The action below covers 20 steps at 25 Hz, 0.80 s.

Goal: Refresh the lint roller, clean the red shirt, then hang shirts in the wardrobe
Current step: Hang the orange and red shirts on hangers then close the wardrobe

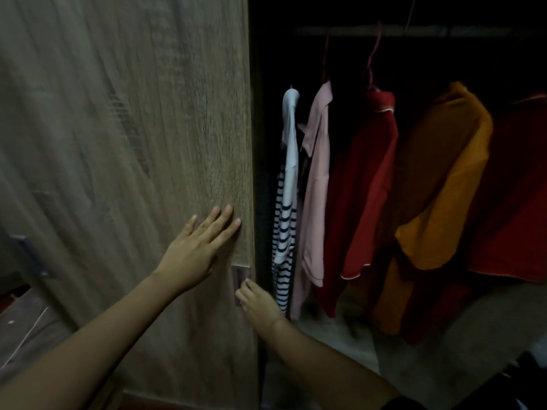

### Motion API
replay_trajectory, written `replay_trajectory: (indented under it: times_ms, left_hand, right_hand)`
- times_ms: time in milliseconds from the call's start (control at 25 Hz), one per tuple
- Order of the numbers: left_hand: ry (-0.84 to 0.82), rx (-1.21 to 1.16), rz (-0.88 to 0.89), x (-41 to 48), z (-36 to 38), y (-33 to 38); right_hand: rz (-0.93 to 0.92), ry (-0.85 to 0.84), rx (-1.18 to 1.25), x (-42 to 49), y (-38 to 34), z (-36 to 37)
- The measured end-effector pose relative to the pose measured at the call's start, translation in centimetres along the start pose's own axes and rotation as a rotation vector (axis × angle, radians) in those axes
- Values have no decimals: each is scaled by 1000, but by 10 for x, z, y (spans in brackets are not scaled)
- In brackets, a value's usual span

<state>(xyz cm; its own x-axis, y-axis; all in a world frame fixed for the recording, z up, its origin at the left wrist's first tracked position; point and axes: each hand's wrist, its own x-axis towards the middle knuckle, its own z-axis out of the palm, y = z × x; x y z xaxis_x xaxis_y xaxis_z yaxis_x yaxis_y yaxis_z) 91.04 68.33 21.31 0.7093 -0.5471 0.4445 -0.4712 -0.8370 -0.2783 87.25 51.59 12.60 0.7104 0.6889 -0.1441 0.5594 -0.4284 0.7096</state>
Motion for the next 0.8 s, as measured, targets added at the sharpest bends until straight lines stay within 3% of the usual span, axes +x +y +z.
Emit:
replay_trajectory:
  times_ms: [360, 800]
  left_hand:
    - [127, 7, 247, 31, 9, 39]
    - [211, 55, 524, 96, 14, 126]
  right_hand:
    - [99, 4, 29, -53, 3, 39]
    - [276, -251, 41, -150, 20, 88]
